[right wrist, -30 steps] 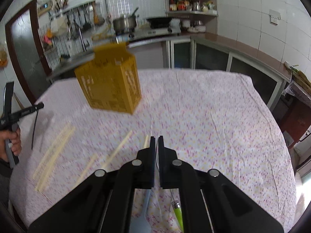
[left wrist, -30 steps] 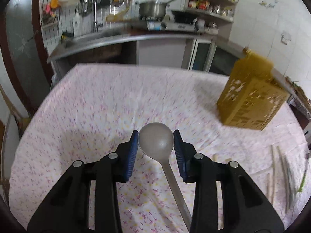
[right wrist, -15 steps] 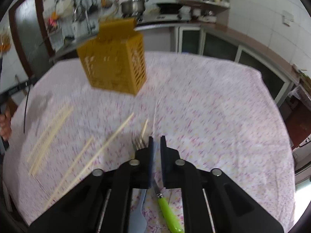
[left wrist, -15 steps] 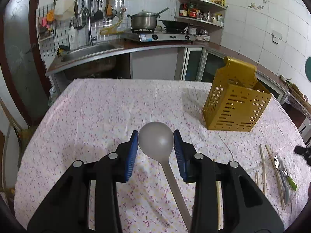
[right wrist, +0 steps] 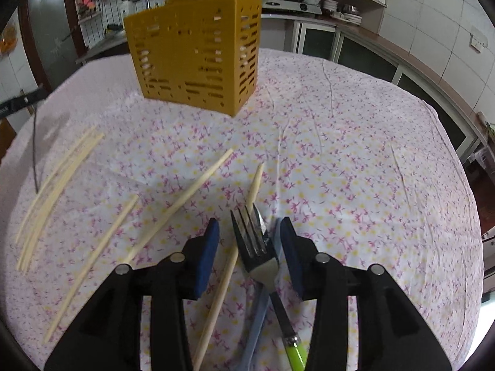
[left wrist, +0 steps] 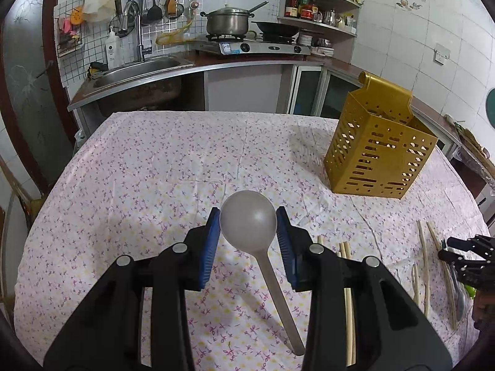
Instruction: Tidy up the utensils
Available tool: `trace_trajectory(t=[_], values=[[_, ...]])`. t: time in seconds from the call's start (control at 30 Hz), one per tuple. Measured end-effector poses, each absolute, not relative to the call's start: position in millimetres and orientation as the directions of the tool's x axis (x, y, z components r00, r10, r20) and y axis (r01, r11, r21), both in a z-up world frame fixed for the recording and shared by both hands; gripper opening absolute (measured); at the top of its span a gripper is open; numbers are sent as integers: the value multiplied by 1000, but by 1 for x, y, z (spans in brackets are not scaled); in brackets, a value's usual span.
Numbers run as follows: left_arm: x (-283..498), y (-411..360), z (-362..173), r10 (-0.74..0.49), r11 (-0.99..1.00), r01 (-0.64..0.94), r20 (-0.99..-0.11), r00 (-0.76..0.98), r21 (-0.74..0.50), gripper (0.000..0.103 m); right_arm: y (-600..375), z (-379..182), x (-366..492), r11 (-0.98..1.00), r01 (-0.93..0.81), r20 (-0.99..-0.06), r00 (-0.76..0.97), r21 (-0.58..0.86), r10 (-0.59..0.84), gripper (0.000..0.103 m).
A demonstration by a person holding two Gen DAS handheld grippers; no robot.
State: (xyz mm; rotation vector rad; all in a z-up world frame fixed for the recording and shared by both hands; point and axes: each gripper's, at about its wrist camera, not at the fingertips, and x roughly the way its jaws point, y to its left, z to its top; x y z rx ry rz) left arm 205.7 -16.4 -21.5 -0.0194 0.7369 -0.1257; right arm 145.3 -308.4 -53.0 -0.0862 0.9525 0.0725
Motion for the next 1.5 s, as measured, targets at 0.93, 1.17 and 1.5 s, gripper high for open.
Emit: trace_trajectory(t=[0.93, 1.17, 1.5], values=[[179, -29, 17, -174, 984, 164, -598, 782, -71, 35, -358, 40, 92, 997, 48, -580, 815, 57, -6, 23], [170, -33, 29, -179, 983, 174, -573, 800, -64, 35, -359, 61, 79, 997, 69, -510, 859, 31, -43, 23], [162, -33, 48, -175, 983, 182, -534, 827, -40, 35, -355, 84, 76, 998, 64, -454, 890, 28, -44, 22]])
